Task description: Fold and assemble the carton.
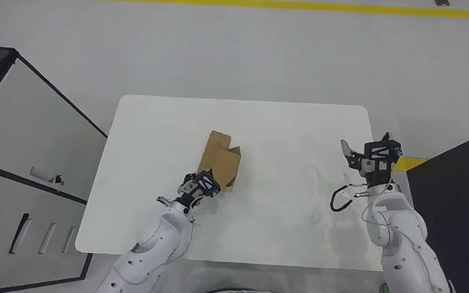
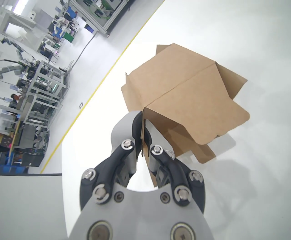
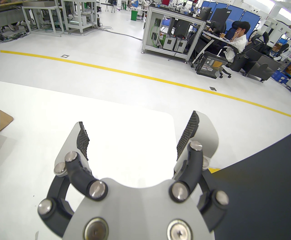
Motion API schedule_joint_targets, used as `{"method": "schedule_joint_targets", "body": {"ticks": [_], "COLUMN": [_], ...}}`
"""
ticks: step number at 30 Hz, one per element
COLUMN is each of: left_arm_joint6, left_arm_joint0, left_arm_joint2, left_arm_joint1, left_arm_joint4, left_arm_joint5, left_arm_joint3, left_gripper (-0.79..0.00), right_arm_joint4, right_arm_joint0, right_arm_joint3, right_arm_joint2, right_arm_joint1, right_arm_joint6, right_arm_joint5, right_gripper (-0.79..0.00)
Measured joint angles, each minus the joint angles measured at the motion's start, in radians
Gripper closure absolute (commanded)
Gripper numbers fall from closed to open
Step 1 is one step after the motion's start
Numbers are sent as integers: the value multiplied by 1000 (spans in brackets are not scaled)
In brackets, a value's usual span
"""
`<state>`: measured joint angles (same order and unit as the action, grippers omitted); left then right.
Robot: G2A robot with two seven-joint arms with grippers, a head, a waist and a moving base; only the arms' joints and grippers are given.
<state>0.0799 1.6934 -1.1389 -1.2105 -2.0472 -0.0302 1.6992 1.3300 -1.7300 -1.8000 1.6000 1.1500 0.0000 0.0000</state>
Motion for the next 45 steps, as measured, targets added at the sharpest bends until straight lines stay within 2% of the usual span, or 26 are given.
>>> {"method": "schedule_joint_targets", "body": {"ticks": [11, 19, 22, 32, 35, 37, 43, 45], "left_arm_joint6": [-76, -96, -124, -155, -161, -160, -161, -157], "left_arm_joint0": [80, 82, 69, 12, -3, -12, -13, -18], "left_arm_joint2": [-70, -63, -69, -116, -119, -115, -113, -109], "left_arm_joint1": [34, 36, 38, 48, 49, 50, 50, 51], "left_arm_joint4": [-116, -117, -78, 119, 181, 191, 194, 204], "left_arm_joint5": [206, 224, 276, 506, 563, 592, 592, 601], "left_arm_joint3": [210, 215, 214, 218, 211, 214, 213, 209], "left_gripper": [0, 0, 0, 0, 0, 0, 0, 0], "right_arm_joint4": [0, -6, -42, -207, -304, -323, -311, -388], "right_arm_joint0": [0, 1, 8, 52, 71, 72, 68, 64], "right_arm_joint3": [0, -1, 2, 33, 62, 65, 70, 106], "right_arm_joint2": [0, 0, 27, 190, 199, 199, 190, 141], "right_arm_joint1": [0, 0, -8, -61, -72, -73, -72, -76], "right_arm_joint6": [0, -3, -4, 145, 223, 233, 218, 238], "right_arm_joint5": [0, -8, -132, -810, -953, -973, -963, -1004], "right_gripper": [-785, -785, -785, -785, -785, -785, -785, -785]}}
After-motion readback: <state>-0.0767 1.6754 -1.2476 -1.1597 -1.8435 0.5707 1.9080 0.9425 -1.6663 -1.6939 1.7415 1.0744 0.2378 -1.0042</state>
